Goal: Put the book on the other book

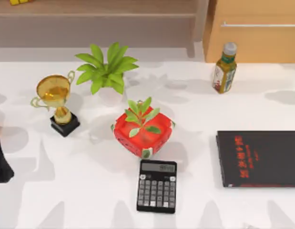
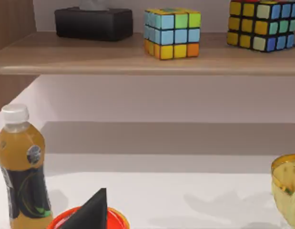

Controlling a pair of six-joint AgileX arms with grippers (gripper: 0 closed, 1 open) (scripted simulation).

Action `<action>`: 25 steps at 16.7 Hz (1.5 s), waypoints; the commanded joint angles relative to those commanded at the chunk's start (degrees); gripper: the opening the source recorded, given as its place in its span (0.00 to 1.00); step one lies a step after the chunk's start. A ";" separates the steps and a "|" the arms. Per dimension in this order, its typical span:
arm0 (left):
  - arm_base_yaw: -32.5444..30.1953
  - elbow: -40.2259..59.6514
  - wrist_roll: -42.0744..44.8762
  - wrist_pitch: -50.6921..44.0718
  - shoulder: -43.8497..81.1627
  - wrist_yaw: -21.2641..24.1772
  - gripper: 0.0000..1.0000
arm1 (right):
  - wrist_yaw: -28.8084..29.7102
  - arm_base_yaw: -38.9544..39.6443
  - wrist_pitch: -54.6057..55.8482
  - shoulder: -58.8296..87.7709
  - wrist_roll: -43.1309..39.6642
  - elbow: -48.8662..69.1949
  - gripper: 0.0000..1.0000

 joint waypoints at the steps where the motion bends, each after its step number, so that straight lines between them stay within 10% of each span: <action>1: 0.00 0.00 0.00 0.00 0.00 0.00 1.00 | 0.00 0.00 0.00 0.00 0.00 0.00 1.00; 9: 0.00 0.00 0.00 0.00 0.00 0.00 1.00 | -4.43 -5.27 6.85 16.93 -0.08 15.35 1.00; 25: 0.00 0.00 0.00 0.00 0.00 0.00 1.00 | -23.33 -24.94 31.50 108.70 -0.25 76.30 1.00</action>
